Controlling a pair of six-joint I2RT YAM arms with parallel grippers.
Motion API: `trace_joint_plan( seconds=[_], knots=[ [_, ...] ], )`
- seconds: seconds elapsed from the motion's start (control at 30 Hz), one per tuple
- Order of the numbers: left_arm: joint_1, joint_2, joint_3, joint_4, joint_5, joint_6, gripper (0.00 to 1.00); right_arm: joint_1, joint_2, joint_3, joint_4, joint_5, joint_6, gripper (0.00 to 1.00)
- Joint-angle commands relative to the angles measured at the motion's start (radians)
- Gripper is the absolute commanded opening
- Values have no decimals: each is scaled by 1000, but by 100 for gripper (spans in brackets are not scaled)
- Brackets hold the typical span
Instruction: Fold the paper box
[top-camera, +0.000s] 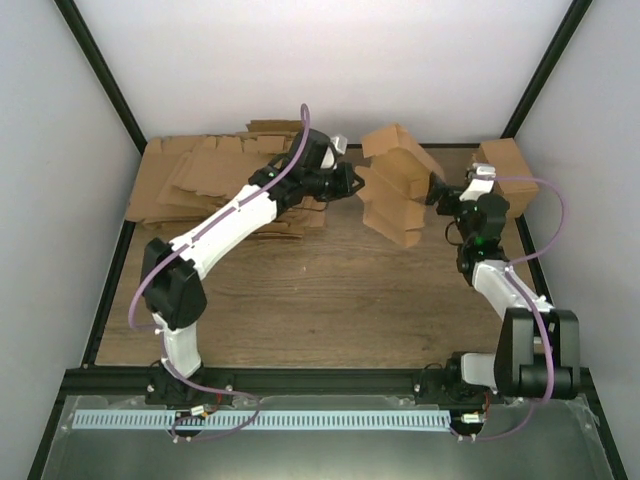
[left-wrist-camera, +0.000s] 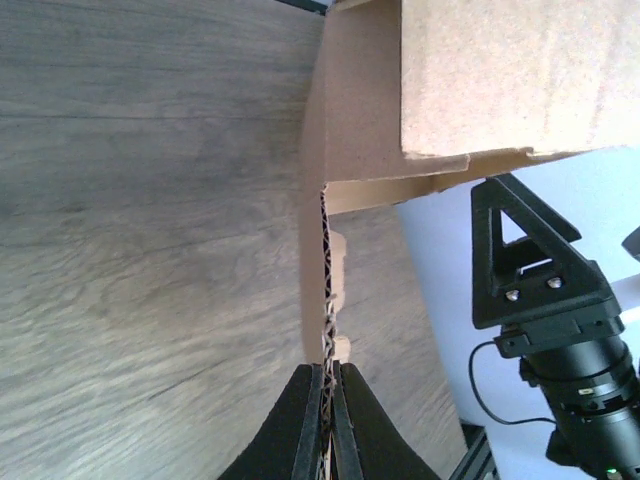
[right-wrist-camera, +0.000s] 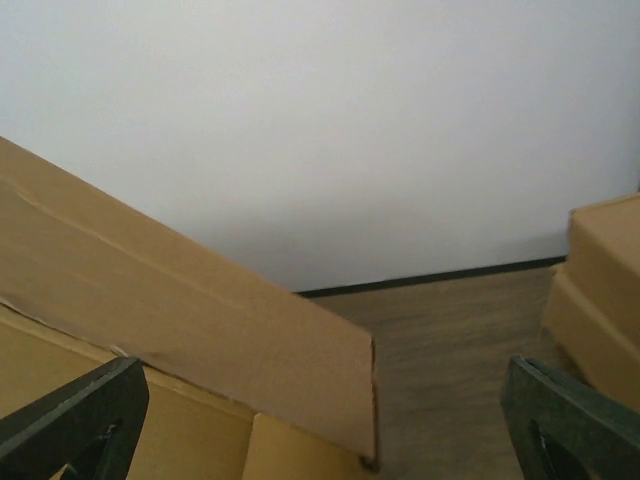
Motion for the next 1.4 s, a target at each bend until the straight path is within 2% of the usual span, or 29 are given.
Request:
trace_joint_plan(
  seconds=[0.0,0.33,0.5,0.63,0.73,0.87,1.03,1.37],
  knots=[
    [10,-90,-63,-65,-42,95,4,29,-74,-23,-52,-92,80,100],
    [34,-136,-60,-181,-43,187,4,41,-108,17,-197,-259,150,100],
    [35,-129,-57,-193,-5,197,4,41,-86,55,-222,-382,178,94],
    [37,-122,-51,-221,-1,211,4,41,-118,65,-251,-396,212,95],
    [41,-127,-52,-253,3,218,4,42,-134,116,-386,-382,221,95],
    [50,-148,-72,-300,44,189,4,42,-186,141,-532,-465,214,95],
    [51,-208,-157,-304,106,116,4,58,-271,99,-623,-576,260,94],
    [51,-299,-327,-229,115,4,6,112,-297,21,-686,-600,325,94]
  ],
)
